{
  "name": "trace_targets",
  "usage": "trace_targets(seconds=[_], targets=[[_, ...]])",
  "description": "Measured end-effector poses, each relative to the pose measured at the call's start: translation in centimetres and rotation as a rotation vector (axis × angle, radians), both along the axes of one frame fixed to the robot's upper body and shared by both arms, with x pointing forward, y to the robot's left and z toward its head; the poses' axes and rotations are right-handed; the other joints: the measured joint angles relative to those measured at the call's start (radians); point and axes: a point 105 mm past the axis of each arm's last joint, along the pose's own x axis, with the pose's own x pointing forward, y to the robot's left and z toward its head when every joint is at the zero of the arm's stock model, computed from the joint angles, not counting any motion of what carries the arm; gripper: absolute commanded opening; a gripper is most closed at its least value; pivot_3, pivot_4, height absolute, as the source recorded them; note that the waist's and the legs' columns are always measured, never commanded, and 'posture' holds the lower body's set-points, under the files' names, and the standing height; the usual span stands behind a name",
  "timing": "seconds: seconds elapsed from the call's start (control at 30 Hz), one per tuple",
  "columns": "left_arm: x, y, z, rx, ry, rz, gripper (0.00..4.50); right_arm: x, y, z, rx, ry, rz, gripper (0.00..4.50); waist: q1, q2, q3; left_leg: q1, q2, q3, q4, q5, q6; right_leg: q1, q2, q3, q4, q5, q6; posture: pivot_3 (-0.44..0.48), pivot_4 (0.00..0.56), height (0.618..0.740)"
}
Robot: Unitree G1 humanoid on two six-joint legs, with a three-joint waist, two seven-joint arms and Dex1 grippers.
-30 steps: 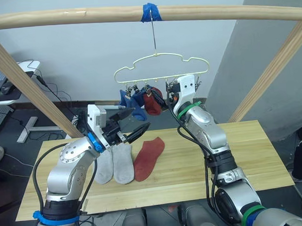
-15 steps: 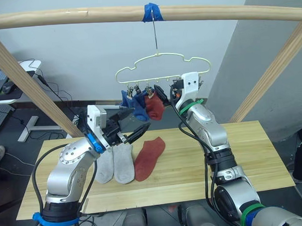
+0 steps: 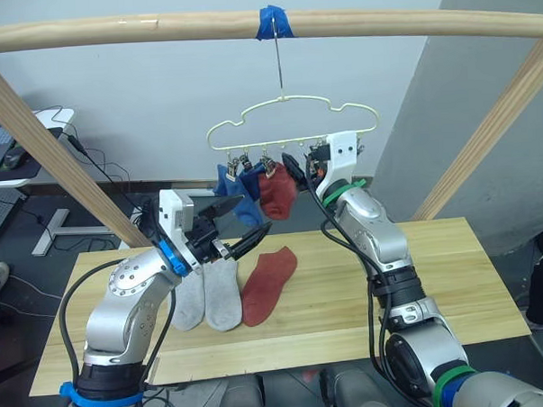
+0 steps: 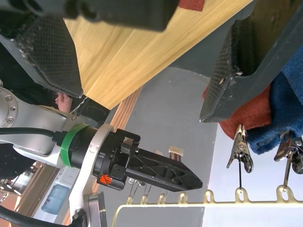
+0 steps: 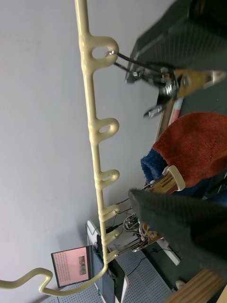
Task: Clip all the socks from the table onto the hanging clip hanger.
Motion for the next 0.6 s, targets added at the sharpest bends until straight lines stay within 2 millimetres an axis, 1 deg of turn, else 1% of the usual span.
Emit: trace_targets(seconds=[0.1,0.17,0.23,0.27,0.6], targets=[[0.0,0.0,0.0,0.0,-0.002,0.0,4.5,0.2,-0.2,0.3,0.001,-0.003,-0.017,1.46,0.0,0.0,0.0,0.0,0.0,0.0,0.0,0.0,0.0,0.0,0.0,0.0,0.0,0.0,0.0,0.037,0.138,0.74],[0.0,0.0,0.0,0.0,-0.002,0.0,4.5,0.4,-0.4,0.1,0.0,0.004,-0.026,0.75,0.0,0.0,0.0,0.0,0.0,0.0,0.0,0.0,0.0,0.0,0.0,0.0,0.0,0.0,0.0,0.036,0.139,0.74],[0.0,0.0,0.0,0.0,-0.002,0.0,4.5,0.6,-0.7,-0.4,0.0,0.022,-0.043,0.26,0.0,0.0,0.0,0.0,0.0,0.0,0.0,0.0,0.0,0.0,0.0,0.0,0.0,0.0,0.0,0.036,0.139,0.74],[0.0,0.0,0.0,0.0,-0.002,0.001,4.5,0.7,-0.8,-0.4,-0.001,0.024,-0.049,0.2,0.0,0.0,0.0,0.0,0.0,0.0,0.0,0.0,0.0,0.0,0.0,0.0,0.0,0.0,0.0,0.036,0.139,0.74],[-0.2,-0.3,-0.5,-0.007,0.015,-0.007,4.5,0.8,-1.3,-0.3,-0.009,0.014,-0.061,0.2,0.0,0.0,0.0,0.0,0.0,0.0,0.0,0.0,0.0,0.0,0.0,0.0,0.0,0.0,0.0,0.033,0.14,0.74]])
